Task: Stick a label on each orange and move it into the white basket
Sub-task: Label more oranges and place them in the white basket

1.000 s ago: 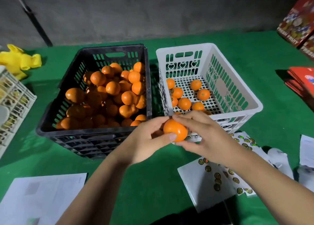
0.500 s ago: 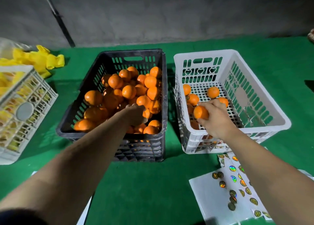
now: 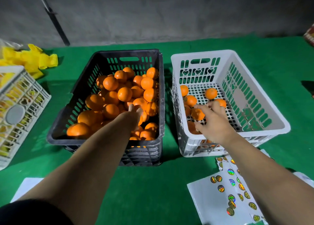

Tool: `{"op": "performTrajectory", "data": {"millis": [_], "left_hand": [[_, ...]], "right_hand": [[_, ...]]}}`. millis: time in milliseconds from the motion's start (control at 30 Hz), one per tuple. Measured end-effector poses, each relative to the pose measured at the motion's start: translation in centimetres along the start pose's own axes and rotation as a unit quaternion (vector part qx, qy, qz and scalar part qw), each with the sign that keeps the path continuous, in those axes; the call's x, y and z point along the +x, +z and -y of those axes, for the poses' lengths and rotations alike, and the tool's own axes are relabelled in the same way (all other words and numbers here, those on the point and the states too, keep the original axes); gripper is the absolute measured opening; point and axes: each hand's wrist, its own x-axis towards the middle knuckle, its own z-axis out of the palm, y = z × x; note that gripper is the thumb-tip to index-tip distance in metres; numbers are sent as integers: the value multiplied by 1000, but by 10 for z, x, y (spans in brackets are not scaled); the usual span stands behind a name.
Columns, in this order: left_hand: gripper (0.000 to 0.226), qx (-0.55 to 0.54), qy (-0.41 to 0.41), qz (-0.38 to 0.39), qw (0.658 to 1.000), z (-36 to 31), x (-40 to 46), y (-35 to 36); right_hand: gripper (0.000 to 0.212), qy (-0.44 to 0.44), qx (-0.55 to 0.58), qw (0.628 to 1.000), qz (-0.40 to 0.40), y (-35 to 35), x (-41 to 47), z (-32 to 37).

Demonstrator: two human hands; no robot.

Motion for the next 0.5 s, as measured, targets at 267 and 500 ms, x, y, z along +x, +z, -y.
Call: {"op": "performTrajectory", "data": {"millis": [267,500], "left_hand": [[85,-30,11,-83,996,15,15,8],[83,-10,14,-96,995,19,22,8]], "right_hand": [[52,-6,-21,1000,2,-1,-1,3],[49,-2,-31,999,9,-1,-1,1]]}}
